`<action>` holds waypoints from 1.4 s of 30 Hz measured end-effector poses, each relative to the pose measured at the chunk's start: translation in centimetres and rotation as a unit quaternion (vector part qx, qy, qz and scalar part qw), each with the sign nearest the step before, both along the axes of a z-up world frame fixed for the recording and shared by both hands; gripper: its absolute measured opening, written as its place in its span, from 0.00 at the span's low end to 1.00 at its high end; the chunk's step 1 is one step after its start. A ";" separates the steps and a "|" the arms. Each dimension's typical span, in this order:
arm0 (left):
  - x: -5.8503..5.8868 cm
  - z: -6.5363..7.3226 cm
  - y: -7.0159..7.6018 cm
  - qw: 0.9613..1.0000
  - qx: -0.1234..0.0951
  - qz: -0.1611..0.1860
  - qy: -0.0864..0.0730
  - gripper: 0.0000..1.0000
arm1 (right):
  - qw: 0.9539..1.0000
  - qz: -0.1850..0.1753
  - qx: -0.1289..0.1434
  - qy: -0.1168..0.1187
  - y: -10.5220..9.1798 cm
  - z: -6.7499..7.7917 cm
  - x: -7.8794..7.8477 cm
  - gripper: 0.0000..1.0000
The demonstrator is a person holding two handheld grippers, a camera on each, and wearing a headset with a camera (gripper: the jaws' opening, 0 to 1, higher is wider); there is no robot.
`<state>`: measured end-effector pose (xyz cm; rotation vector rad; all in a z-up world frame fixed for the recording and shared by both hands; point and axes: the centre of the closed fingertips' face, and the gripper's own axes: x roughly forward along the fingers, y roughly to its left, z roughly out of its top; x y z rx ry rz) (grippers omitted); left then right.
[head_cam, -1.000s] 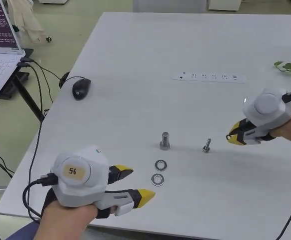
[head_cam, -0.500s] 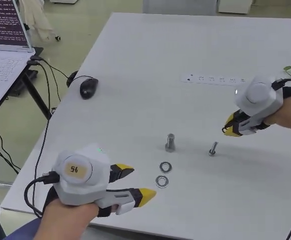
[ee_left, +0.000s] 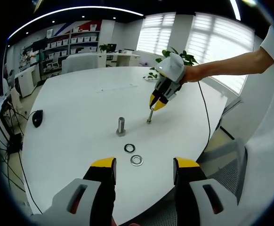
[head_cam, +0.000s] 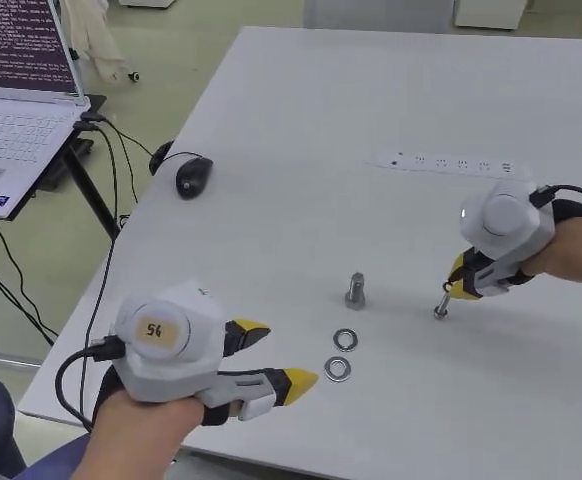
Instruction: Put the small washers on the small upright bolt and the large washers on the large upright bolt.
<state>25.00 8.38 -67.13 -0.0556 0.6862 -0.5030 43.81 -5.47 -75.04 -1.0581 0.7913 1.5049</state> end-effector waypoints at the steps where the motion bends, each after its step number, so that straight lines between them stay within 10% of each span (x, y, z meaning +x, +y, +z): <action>1: 0.0 0.0 0.0 1.000 0.000 0.000 0.000 0.48 | 1.000 0.000 -0.001 0.001 0.1 -0.1 -0.1 0.13; 42: -0.7 -0.5 -0.1 1.000 -0.003 -0.002 0.008 0.47 | 1.000 0.001 -0.025 0.002 -0.3 -1.8 -0.2 0.13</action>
